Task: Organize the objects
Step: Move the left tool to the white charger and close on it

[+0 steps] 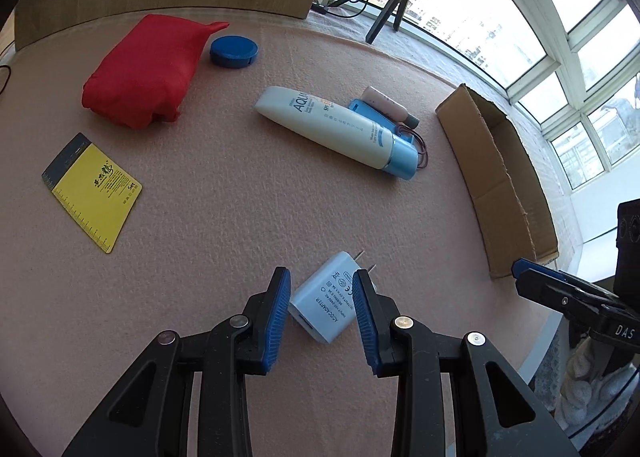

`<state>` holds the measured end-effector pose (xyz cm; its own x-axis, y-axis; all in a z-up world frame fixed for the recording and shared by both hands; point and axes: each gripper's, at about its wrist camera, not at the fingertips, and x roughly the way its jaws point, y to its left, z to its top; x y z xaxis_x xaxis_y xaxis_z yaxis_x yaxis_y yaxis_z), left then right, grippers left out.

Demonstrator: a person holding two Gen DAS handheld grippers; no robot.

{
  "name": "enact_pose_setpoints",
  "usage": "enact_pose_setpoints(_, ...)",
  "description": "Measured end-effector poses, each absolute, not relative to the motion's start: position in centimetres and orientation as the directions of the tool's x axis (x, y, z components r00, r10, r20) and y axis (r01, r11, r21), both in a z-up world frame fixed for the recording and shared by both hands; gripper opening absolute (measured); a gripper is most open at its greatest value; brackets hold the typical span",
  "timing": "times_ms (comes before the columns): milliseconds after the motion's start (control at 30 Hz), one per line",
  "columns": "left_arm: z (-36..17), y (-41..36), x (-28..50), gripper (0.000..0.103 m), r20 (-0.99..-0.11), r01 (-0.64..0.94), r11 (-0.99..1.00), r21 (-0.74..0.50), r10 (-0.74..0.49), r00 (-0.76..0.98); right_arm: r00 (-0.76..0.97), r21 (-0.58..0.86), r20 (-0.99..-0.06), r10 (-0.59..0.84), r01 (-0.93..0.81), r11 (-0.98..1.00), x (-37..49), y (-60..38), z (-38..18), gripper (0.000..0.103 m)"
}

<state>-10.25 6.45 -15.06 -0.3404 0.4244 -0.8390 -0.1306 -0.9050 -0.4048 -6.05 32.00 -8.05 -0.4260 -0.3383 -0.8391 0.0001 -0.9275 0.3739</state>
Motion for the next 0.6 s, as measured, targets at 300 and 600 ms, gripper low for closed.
enact_pose_setpoints(300, -14.7, 8.9, -7.7, 0.035, -0.826, -0.221, -0.876, -0.428, 0.479, -0.298, -0.366, 0.436, -0.837, -0.407, 0.004, -0.9, -6.9, 29.8, -9.9, 0.049)
enact_pose_setpoints(600, -14.3, 9.9, -7.7, 0.04, -0.859, -0.257, -0.905, -0.338, 0.408, -0.31, -0.279, 0.5, -0.827, -0.489, 0.032, -0.865, -8.7, 26.9, -11.9, 0.049)
